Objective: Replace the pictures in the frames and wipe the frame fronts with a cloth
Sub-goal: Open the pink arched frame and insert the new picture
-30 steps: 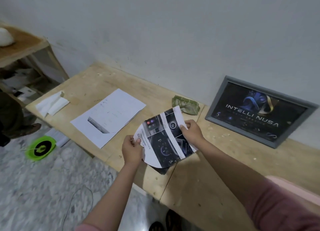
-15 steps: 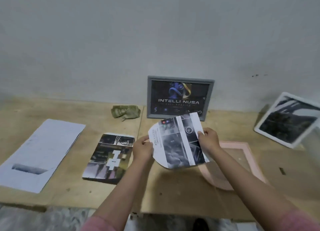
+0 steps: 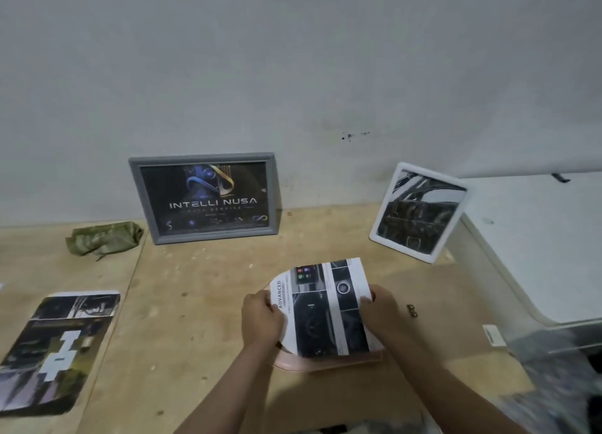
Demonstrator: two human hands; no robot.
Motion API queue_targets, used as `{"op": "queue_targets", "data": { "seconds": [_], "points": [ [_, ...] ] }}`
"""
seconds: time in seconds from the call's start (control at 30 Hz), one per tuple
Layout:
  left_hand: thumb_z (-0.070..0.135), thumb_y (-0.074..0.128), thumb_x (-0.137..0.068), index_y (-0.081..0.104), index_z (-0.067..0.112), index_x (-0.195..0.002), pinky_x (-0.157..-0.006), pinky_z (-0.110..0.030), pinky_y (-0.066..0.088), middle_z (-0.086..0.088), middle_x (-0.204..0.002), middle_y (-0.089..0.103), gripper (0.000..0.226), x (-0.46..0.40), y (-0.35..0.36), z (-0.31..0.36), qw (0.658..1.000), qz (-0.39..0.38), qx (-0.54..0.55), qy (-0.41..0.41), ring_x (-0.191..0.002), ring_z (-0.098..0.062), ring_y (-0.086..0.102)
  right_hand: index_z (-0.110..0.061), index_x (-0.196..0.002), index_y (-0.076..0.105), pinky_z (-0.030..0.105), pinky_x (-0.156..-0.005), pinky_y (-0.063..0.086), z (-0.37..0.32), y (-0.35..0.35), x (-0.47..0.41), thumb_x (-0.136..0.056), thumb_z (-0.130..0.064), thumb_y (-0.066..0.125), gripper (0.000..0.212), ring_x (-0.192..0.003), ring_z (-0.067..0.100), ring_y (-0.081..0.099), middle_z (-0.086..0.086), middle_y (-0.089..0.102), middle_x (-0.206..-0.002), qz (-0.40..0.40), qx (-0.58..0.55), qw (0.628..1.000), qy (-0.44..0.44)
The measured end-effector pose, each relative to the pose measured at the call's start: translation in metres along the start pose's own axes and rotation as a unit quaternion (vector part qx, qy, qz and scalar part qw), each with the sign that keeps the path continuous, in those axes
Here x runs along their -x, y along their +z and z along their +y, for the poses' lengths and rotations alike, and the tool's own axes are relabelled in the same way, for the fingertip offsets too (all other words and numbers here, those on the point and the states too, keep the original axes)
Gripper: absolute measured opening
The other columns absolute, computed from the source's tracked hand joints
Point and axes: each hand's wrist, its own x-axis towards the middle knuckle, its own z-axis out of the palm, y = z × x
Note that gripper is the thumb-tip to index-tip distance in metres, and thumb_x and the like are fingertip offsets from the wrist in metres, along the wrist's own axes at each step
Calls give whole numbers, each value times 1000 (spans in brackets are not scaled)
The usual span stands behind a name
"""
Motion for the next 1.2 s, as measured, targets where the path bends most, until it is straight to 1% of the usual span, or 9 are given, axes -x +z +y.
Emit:
{"op": "queue_targets", "data": {
  "seconds": [0.1, 0.2, 0.3, 0.43, 0.6, 0.73, 0.8, 0.9, 1.2],
  "points": [
    [-3, 55, -74, 60, 5, -70, -56, -34, 39, -12, -72, 58, 10, 5, 14, 2, 999, 31, -28, -10, -66, -28, 53, -12, -103, 59, 5, -53, 33, 17, -5, -6, -92, -8, 47, 17, -75, 7, 50, -3, 57, -91, -45, 41, 998, -26],
    [-1, 55, -77, 62, 12, -72, -59, -29, 31, -14, -77, 58, 16, 9, 21, 0, 997, 35, -59, -27, -68, -30, 53, -7, -108, 57, 5, -54, 36, 26, -3, -11, -90, -7, 51, 19, -85, 16, 55, 2, 57, -96, -53, 48, 997, -36],
    [0, 53, -81, 71, 4, -89, -63, -29, 38, -21, -90, 62, 21, 13, 23, -1, 995, 34, -89, -39, -77, -36, 59, -9, -112, 56, 18, -69, 35, 29, -1, -13, -88, -10, 53, 25, -90, 23, 55, 8, 60, -103, -47, 101, 991, -77],
    [-1, 52, -82, 68, 4, -109, -78, -34, 44, -21, -107, 55, 32, 18, 16, 9, 990, 14, -132, -50, -92, -38, 58, -9, -118, 53, 30, -79, 39, 28, 1, -9, -87, -15, 54, 31, -94, 26, 54, 12, 60, -107, -26, 179, 977, -113],
    [-1, 50, -80, 69, 5, -111, -84, -35, 47, -17, -109, 54, 36, 17, 12, 11, 985, -12, -166, -35, -96, -35, 58, -10, -127, 48, 35, -78, 47, 33, 11, -8, -87, -17, 52, 41, -92, 28, 55, 15, 59, -108, -42, 204, 973, -101],
    [8, 54, -82, 71, 6, -104, -84, -33, 48, -14, -108, 52, 28, 18, 11, 8, 979, -35, -199, -1, -97, -32, 57, -17, -133, 48, 33, -94, 39, 37, 14, -8, -88, -16, 51, 45, -114, 31, 46, 15, 47, -127, -55, 178, 980, -73],
    [21, 59, -83, 69, 6, -102, -84, -32, 46, -11, -111, 48, 25, 19, 10, 7, 975, -48, -215, 14, -103, -29, 53, -13, -121, 56, 37, -87, 45, 35, 15, -4, -85, -20, 54, 37, -105, 35, 50, 19, 51, -117, -37, 199, 974, -102],
    [42, 65, -81, 64, 10, -107, -84, -32, 47, -7, -117, 43, 41, 20, 11, 5, 966, -66, -247, 25, -110, -23, 46, -13, -91, 64, 34, -52, 47, 37, 20, 1, -71, -33, 52, 30, -71, 28, 57, 12, 55, -83, -32, 256, 956, -141],
    [54, 67, -76, 58, 15, -113, -80, -34, 50, -6, -120, 40, 55, 26, 12, 6, 958, -70, -274, 39, -113, -23, 43, -18, -104, 63, 39, -64, 49, 43, 21, 6, -69, -25, 68, 36, -83, 27, 58, 8, 58, -98, -7, 266, 949, -172]
  ]
}}
